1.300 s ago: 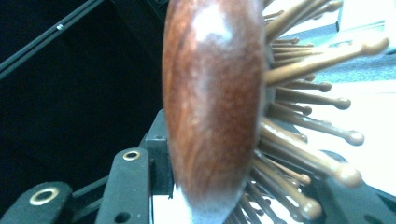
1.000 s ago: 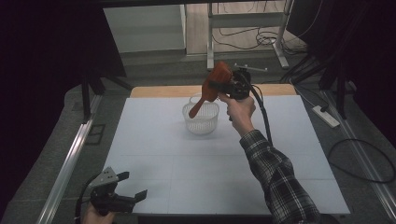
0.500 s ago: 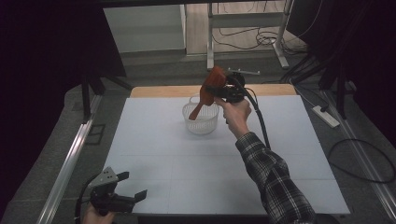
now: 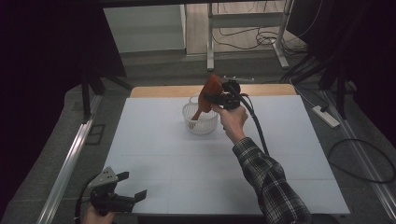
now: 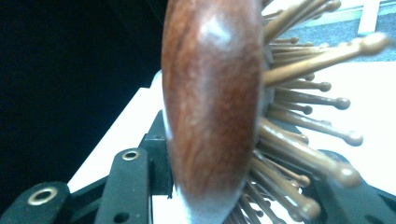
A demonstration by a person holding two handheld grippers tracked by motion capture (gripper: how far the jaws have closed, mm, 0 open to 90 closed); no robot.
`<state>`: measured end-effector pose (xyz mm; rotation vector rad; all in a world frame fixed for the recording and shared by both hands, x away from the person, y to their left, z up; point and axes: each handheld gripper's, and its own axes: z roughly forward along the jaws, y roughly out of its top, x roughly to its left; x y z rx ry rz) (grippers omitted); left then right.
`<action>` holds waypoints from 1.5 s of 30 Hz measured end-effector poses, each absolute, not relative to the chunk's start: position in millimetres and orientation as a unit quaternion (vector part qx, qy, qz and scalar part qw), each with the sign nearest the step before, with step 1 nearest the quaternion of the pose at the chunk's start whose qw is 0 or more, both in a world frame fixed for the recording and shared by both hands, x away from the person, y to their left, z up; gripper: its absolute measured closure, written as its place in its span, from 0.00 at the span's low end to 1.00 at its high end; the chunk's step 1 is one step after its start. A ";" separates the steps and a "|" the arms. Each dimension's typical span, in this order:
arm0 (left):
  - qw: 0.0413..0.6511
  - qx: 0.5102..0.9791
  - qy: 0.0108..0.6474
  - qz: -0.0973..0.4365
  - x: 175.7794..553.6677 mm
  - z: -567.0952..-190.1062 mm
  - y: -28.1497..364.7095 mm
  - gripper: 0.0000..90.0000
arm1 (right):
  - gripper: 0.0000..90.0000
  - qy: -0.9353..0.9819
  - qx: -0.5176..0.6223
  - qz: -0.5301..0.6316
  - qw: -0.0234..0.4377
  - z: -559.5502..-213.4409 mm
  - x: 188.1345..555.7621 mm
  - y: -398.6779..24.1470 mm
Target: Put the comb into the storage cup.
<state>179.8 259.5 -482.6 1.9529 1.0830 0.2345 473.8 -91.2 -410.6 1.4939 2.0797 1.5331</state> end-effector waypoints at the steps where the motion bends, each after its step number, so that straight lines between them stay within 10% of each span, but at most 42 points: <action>1: 0.433 0.784 0.435 0.094 179.8 -482.6 259.5 0.00 | 0.58 0.696 0.499 0.510 0.081 -412.2 473.5 -90.7; 45: 0.431 0.785 0.436 0.090 181.5 -482.8 259.0 0.00 | 0.37 0.697 0.528 0.476 0.095 -447.9 472.1 -111.8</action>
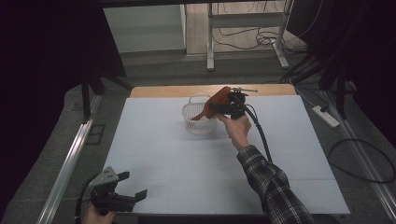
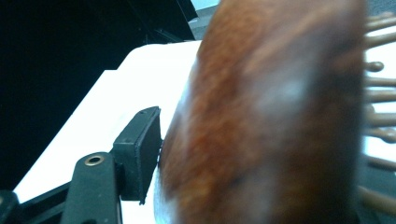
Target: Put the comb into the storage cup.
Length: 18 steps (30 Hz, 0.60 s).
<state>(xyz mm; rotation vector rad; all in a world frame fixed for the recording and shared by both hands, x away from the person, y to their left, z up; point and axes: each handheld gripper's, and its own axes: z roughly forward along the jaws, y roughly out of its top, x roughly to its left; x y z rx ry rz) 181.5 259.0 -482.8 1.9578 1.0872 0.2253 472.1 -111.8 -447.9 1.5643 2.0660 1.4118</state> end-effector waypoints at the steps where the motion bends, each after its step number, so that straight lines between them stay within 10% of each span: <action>1: 0.431 0.785 0.436 0.090 181.5 -482.9 259.1 0.00 | 0.37 0.697 0.528 0.476 0.095 -447.9 472.1 -111.8; 18: 0.431 0.785 0.436 0.088 181.7 -483.0 259.2 0.00 | 0.25 0.724 0.512 0.448 0.112 -449.4 471.3 -109.4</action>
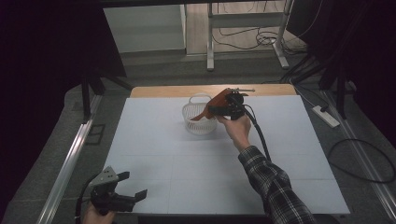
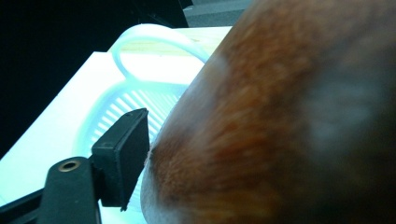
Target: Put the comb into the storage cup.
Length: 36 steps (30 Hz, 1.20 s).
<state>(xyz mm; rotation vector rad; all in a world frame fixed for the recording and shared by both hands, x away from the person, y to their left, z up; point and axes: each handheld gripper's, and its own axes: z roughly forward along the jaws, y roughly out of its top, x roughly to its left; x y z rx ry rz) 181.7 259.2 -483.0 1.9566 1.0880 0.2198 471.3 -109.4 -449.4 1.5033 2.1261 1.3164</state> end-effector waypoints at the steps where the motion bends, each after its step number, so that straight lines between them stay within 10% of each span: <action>1: 0.431 0.785 0.436 0.088 181.7 -483.0 259.2 0.00 | 0.25 0.724 0.512 0.448 0.112 -449.4 471.3 -109.4; 36: 0.434 0.782 0.438 0.087 181.7 -482.8 260.0 0.00 | 0.11 0.790 0.439 0.416 0.106 -435.8 454.7 -120.5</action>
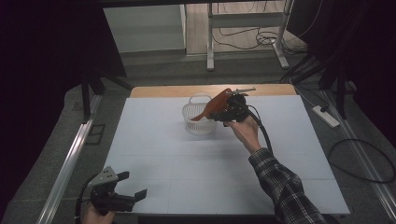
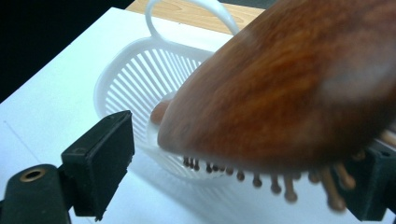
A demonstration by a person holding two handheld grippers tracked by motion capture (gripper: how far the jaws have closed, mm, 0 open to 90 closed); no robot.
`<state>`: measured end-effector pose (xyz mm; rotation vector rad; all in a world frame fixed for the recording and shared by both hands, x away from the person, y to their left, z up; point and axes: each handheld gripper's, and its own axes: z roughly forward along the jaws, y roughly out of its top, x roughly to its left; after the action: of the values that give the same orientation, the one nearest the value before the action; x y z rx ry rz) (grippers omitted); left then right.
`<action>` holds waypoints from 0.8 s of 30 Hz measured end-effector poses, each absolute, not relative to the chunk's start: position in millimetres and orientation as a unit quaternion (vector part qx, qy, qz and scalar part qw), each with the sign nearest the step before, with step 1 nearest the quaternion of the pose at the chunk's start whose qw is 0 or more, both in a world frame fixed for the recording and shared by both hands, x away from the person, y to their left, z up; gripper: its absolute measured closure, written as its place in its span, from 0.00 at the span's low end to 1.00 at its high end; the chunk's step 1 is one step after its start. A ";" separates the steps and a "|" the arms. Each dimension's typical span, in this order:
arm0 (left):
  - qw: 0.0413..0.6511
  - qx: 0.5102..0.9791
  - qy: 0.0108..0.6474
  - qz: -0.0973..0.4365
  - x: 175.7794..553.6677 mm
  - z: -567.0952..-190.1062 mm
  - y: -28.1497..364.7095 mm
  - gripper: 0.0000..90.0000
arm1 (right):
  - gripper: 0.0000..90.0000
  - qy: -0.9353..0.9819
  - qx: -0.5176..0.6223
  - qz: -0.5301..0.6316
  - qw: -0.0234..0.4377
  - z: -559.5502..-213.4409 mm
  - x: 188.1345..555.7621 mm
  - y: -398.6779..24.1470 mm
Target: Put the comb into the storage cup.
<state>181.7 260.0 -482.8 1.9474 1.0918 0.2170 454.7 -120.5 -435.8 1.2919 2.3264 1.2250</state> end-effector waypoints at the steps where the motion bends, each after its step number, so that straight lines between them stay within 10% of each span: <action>1: 0.434 0.782 0.438 0.087 181.7 -482.9 260.0 0.00 | 0.10 0.791 0.437 0.415 0.105 -435.4 453.8 -120.7; 24: 0.435 0.781 0.440 0.086 181.9 -483.2 260.6 0.00 | 0.01 0.817 0.414 0.374 0.142 -442.1 434.8 -125.9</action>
<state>181.9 260.6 -483.2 1.9447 1.0958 0.2140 434.8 -125.9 -442.1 1.1953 2.3592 1.0801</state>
